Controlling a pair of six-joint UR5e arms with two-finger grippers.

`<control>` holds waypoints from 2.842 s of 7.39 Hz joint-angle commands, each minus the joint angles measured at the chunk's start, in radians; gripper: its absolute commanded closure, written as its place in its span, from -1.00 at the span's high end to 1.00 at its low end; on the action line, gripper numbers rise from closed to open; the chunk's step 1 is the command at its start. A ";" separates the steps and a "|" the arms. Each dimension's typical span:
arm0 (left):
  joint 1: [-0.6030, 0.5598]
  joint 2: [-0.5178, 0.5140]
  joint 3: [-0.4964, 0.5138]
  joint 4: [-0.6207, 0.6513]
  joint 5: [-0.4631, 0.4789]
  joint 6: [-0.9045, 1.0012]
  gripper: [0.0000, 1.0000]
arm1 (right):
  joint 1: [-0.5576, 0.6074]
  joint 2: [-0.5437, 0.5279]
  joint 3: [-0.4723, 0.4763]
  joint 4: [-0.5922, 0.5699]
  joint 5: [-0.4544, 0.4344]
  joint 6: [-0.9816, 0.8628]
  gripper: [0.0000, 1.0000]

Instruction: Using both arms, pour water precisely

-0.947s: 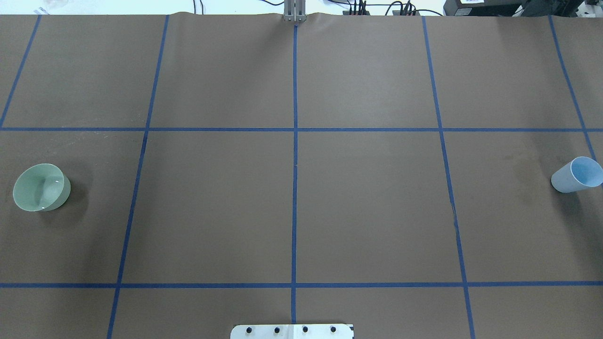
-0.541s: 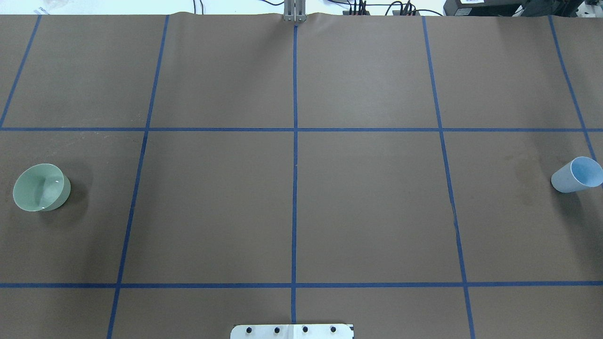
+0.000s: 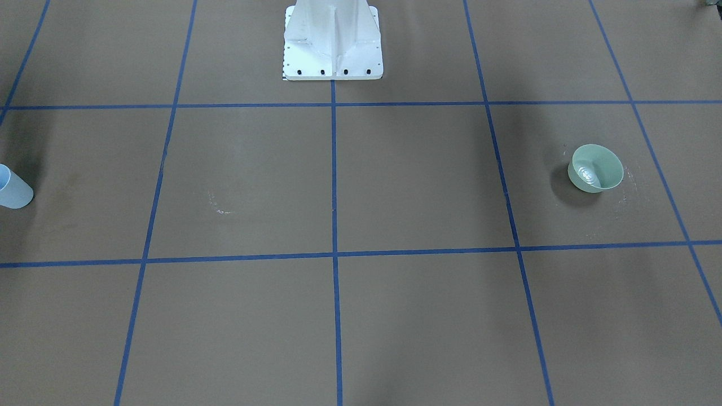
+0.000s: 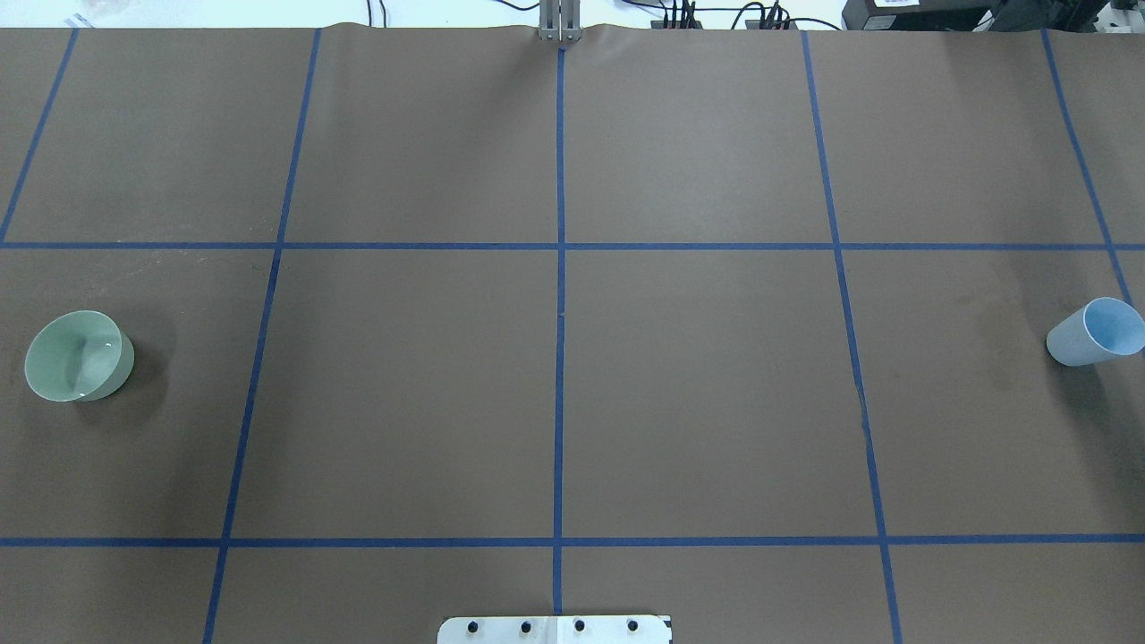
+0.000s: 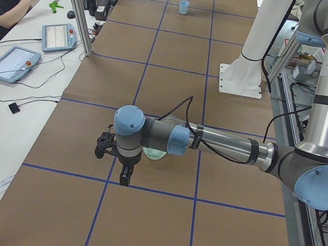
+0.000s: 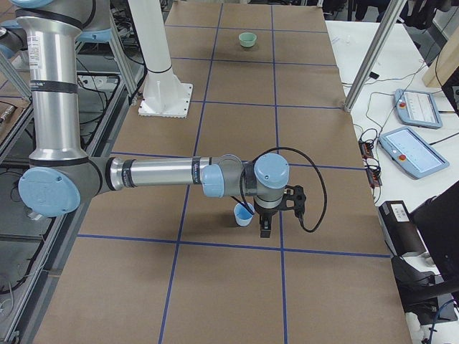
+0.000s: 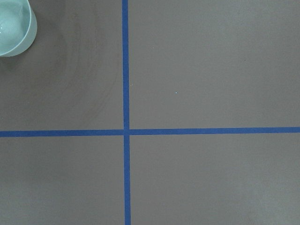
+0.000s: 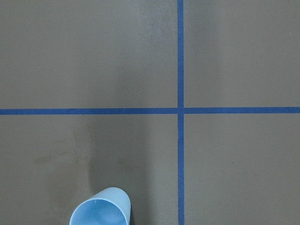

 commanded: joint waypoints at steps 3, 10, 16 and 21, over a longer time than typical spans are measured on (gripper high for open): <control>0.044 -0.024 -0.124 0.010 -0.014 -0.013 1.00 | 0.000 0.000 0.000 0.041 0.002 0.001 0.99; 0.410 0.147 -0.096 -0.465 0.087 -0.654 0.98 | 0.000 -0.002 -0.008 0.041 0.000 0.000 0.99; 0.527 0.129 0.108 -0.759 0.110 -0.774 0.98 | 0.000 0.000 -0.008 0.043 -0.002 -0.002 0.99; 0.567 0.110 0.164 -0.765 0.110 -0.773 -0.08 | 0.000 -0.002 -0.011 0.041 -0.002 -0.002 0.99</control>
